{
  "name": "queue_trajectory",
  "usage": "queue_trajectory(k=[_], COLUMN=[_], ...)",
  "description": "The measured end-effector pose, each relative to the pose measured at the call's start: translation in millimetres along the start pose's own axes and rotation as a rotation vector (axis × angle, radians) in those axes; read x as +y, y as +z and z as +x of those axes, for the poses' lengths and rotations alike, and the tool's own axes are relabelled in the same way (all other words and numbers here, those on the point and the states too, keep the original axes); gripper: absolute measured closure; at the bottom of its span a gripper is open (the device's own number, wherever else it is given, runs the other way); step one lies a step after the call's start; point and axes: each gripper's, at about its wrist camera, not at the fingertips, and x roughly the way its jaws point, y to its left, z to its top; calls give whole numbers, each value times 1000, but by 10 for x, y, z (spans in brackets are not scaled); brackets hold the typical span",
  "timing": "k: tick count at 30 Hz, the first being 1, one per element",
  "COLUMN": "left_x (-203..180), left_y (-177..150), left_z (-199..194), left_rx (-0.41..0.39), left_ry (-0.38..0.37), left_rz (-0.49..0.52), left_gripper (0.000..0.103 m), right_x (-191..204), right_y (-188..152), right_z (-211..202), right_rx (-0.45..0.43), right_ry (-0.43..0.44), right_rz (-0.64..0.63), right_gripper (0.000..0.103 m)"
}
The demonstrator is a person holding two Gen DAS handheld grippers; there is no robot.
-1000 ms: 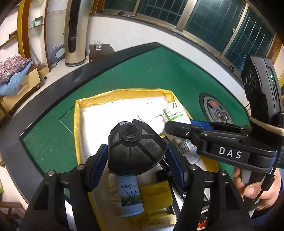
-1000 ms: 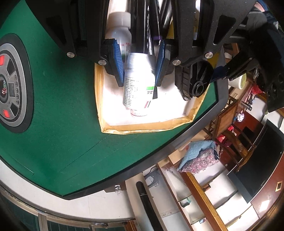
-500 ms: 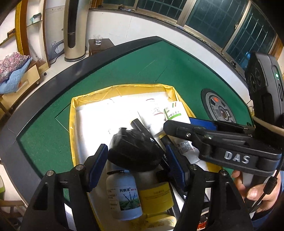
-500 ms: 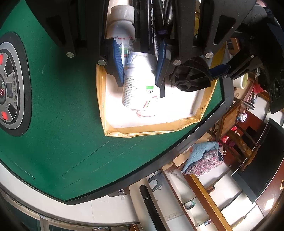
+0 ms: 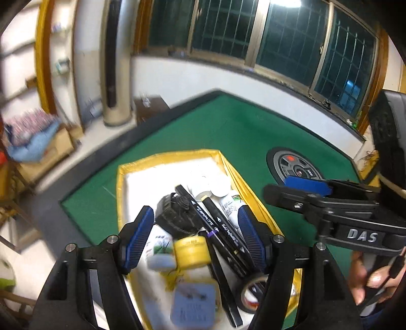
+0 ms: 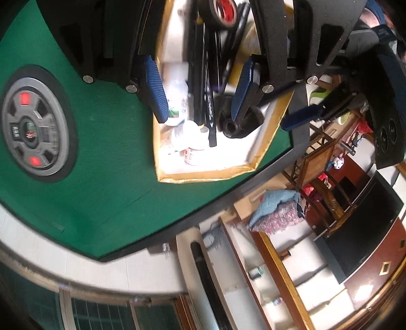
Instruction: Organize rigid objects
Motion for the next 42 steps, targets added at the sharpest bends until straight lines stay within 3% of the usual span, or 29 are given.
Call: queue_trajectory(k=[2, 5, 8, 10, 12, 15, 18, 20, 25, 29, 32, 37, 42], left_x=[-116, -263, -423, -561, -609, -617, -655, -712, -883, -921, -912, -1013, -1060], left_y=[-111, -312, -575, -782, -944, -1066, -1136, -1198, -1330, -1528, -1689, -1761, -1817], left_z=[-241, -542, -763, -827, -856, -824, -737, -755, -860, -984, -1083, -1096, -1053], left_rx=[-85, -185, -281, -318, -317, -247, -161, -165, -218, -146, -135, -115, -66], left_ry=[55, 136, 251, 372, 414, 316, 266, 263, 352, 248, 229, 248, 154], left_rz=[26, 37, 51, 71, 70, 41, 57, 66, 70, 28, -33, -5, 25], left_gripper=[34, 22, 21, 21, 19, 18, 18, 18, 18, 18, 18, 18, 18], right_x=[21, 32, 32, -9, -69, -249, -323, -310, -239, -273, -310, -300, -250], right_y=[-120, -373, -671, -891, -1092, -1339, -1435, -1456, -1431, -1514, -1565, -1586, -1612], right_z=[-211, -545, -824, -936, -948, -949, -1052, -1108, -1069, -1096, -1143, -1115, -1141], right_rx=[-54, -137, -202, -219, -196, -175, -230, -261, -255, -256, -273, -262, -274], right_ry=[-7, -34, -39, -40, -35, 1, -76, -101, -117, -123, -115, -108, -116], right_rz=[-24, -56, -66, -69, -81, -46, -35, -37, -49, -38, -20, -18, -34], right_gripper=[56, 56, 56, 51, 43, 43, 43, 43, 43, 43, 43, 43, 43])
